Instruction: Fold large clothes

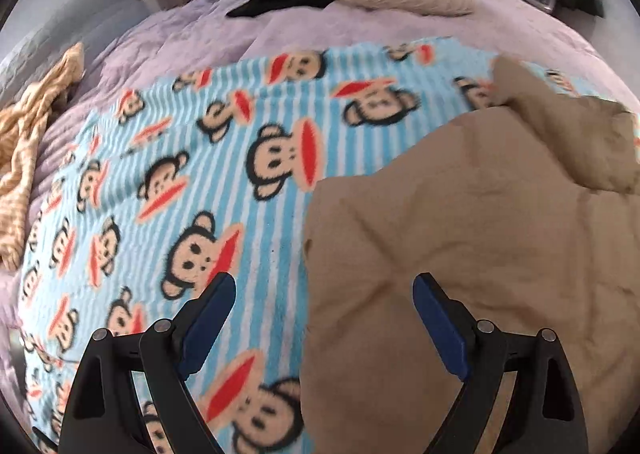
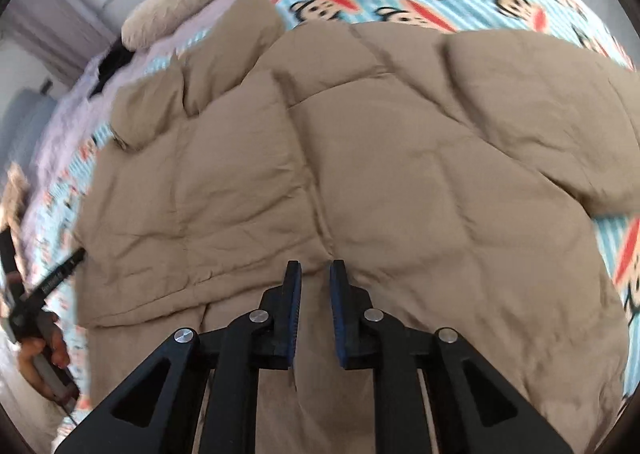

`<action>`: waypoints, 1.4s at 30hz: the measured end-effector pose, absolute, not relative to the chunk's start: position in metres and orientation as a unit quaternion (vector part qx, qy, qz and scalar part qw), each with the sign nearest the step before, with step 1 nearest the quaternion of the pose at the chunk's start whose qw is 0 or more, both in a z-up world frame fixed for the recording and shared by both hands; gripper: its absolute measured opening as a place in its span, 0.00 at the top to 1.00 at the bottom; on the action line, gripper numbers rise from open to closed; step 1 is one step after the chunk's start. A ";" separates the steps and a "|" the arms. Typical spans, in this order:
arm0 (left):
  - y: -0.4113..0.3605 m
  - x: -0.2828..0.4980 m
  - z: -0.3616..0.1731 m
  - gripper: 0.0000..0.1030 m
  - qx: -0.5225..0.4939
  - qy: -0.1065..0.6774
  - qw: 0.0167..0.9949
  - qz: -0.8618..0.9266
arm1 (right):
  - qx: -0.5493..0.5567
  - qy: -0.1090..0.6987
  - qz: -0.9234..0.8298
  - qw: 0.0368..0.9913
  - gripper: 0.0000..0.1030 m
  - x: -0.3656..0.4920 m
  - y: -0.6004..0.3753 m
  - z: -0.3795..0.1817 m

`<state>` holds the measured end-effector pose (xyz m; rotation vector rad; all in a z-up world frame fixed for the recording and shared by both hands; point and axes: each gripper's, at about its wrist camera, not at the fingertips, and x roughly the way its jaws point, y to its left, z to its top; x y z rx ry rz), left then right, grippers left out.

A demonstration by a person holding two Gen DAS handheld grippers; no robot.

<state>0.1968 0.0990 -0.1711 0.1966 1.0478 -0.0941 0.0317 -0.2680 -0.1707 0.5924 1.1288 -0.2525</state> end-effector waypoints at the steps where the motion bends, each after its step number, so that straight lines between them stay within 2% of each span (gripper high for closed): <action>1: 0.095 0.190 -0.163 0.11 0.099 0.498 0.860 -0.053 | 0.297 0.520 -0.111 0.793 0.79 0.024 -0.273 -0.169; 2: 0.089 0.183 -0.156 0.11 0.102 0.501 0.857 -0.062 | 0.323 0.515 -0.104 0.787 0.76 0.014 -0.281 -0.167; 4: 0.074 0.169 -0.147 0.11 0.107 0.509 0.850 -0.081 | 0.350 0.507 -0.100 0.781 0.60 -0.001 -0.287 -0.167; 8: 0.031 0.135 -0.140 0.11 0.122 0.529 0.833 -0.106 | 0.379 0.502 -0.095 0.772 0.52 -0.023 -0.298 -0.161; 10: 0.007 0.116 -0.140 0.11 0.122 0.541 0.823 -0.120 | 0.395 0.504 -0.085 0.763 0.39 -0.031 -0.303 -0.162; 13: -0.026 0.090 -0.138 0.11 0.116 0.551 0.816 -0.133 | 0.403 0.515 -0.071 0.754 0.33 -0.040 -0.308 -0.163; 18: -0.060 0.057 -0.133 0.11 0.111 0.560 0.810 -0.131 | 0.400 0.529 -0.051 0.747 0.32 -0.052 -0.319 -0.161; 21: -0.068 0.044 -0.127 0.11 0.109 0.559 0.812 -0.127 | 0.392 0.532 -0.044 0.750 0.15 -0.058 -0.323 -0.159; 29: -0.069 0.034 -0.124 0.10 0.110 0.555 0.814 -0.130 | 0.405 0.521 -0.035 0.751 0.15 -0.068 -0.328 -0.155; 30: -0.071 0.034 -0.126 0.10 0.112 0.557 0.812 -0.133 | 0.404 0.520 -0.038 0.752 0.08 -0.070 -0.329 -0.154; 33: -0.074 0.030 -0.129 0.10 0.121 0.562 0.806 -0.139 | 0.411 0.504 -0.050 0.758 0.07 -0.080 -0.333 -0.148; 35: -0.075 0.027 -0.128 0.10 0.119 0.560 0.807 -0.146 | 0.412 0.501 -0.058 0.759 0.00 -0.085 -0.334 -0.146; 42: -0.082 0.021 -0.131 0.10 0.129 0.558 0.801 -0.174 | 0.445 0.454 -0.100 0.766 0.00 -0.115 -0.343 -0.137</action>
